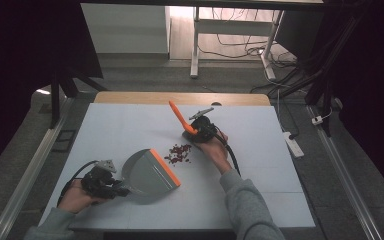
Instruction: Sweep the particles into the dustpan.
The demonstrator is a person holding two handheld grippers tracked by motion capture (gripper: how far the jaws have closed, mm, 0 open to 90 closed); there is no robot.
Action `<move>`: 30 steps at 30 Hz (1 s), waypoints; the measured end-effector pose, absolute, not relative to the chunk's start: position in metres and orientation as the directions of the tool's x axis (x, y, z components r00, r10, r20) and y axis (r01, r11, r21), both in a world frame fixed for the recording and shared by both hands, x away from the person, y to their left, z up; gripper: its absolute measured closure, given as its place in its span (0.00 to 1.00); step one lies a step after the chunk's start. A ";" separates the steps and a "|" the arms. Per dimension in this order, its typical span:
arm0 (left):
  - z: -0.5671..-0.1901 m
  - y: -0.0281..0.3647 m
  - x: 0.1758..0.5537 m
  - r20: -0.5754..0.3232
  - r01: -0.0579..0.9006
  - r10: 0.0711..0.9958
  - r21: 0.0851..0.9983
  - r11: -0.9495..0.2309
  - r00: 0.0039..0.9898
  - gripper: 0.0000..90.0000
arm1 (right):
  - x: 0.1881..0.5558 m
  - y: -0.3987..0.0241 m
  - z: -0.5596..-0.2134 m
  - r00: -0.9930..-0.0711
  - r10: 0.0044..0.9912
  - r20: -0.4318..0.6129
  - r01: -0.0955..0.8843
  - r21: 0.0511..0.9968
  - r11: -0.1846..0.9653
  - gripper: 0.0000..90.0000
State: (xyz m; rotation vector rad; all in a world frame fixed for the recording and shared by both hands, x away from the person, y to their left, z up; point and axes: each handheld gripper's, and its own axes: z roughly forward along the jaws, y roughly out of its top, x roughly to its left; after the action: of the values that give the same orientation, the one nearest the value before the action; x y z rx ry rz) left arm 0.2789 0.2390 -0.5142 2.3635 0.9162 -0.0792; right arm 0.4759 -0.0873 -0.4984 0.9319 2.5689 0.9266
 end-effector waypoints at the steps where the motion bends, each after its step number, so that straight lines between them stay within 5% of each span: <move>1: -0.514 0.239 0.279 -0.259 0.631 0.596 0.510 -0.584 0.760 0.68 | 0.476 -0.087 -0.499 -0.764 0.645 -0.023 0.482 0.644 0.594 0.79; 30: -0.514 0.237 0.280 -0.269 0.639 0.598 0.508 -0.578 0.755 0.68 | 0.463 -0.074 -0.500 -0.785 0.617 -0.046 0.450 0.642 0.621 0.79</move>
State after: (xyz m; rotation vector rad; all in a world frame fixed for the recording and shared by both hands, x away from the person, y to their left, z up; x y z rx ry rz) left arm 0.2804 0.2374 -0.5142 2.3569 0.9251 -0.0899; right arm 0.4632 -0.0742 -0.5004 0.8695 2.5840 0.9169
